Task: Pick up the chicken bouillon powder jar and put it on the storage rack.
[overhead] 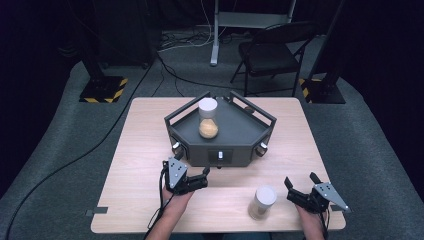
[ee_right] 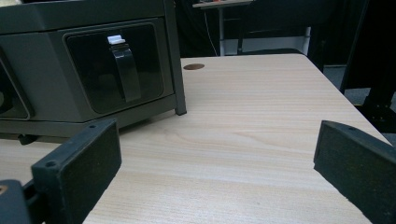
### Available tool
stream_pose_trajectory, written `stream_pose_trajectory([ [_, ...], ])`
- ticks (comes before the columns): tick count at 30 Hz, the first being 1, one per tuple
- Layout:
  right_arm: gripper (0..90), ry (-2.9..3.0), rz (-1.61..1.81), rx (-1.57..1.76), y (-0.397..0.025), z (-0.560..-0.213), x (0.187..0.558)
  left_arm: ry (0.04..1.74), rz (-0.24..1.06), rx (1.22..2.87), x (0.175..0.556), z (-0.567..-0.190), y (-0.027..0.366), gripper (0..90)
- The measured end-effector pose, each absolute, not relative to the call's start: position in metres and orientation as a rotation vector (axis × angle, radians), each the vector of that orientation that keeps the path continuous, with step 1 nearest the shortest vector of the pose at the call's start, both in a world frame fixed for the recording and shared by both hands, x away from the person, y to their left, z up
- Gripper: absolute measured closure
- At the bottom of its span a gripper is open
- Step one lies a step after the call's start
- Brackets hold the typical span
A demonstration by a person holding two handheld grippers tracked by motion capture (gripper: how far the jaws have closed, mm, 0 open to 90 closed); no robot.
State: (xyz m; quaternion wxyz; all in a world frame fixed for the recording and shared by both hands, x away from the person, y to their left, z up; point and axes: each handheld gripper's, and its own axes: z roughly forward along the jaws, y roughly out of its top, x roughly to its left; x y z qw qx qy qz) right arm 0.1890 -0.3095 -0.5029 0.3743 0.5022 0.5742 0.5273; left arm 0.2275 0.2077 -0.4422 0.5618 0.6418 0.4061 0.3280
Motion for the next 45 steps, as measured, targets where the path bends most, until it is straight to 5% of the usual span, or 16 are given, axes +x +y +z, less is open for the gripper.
stream_pose_trajectory([
  [45, 0.2, 1.47, 1.336, 1.288, -0.307, -0.502, 0.189, 1.033, 0.744, 1.541, 0.208, -0.499, 0.267, 1.3],
])
